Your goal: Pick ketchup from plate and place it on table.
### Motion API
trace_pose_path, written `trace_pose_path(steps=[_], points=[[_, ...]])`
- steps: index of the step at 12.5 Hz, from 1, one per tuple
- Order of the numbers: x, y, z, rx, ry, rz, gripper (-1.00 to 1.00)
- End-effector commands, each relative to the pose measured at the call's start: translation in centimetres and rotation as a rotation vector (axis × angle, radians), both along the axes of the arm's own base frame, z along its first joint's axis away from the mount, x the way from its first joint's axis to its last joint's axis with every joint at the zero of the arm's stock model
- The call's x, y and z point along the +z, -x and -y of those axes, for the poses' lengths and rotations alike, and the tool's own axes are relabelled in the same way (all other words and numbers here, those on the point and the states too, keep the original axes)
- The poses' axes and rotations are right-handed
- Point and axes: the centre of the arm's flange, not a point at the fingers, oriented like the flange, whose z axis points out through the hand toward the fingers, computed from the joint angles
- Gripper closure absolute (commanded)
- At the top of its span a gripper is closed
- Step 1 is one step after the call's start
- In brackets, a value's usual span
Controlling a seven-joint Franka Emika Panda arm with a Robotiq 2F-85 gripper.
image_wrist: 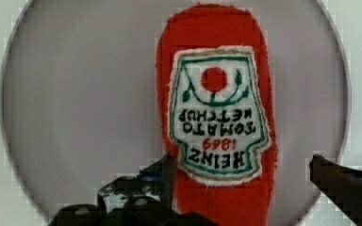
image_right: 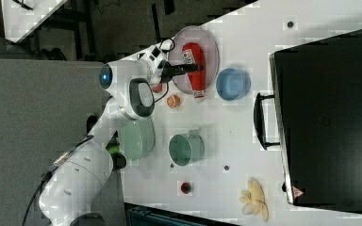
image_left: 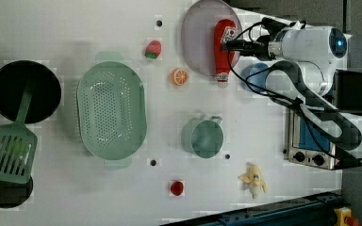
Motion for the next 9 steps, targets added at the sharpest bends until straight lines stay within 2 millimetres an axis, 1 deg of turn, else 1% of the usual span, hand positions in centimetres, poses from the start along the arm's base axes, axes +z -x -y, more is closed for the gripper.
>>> trace_pose_path(steps=[1,3,4,6,7,8,9], points=[[-1.8,-0.4,0.2,0.028,-0.003,0.037,-1.00],[-2.7,-0.6,0.2,0.026,-0.009,0.073,-1.00],[-2.9,-0.6,0.2,0.026,-0.009,0.075,-0.93],[-2.5,-0.7,0.3,0.026,-0.009,0.082,-0.43],[-2.3,-0.8,0.3,0.025,-0.008,0.085,-0.23],[-2.1,-0.9,0.5,0.023,-0.007,0.089,-0.23],[-1.3,-1.1,0.6,0.021,-0.006,0.100,-0.23]])
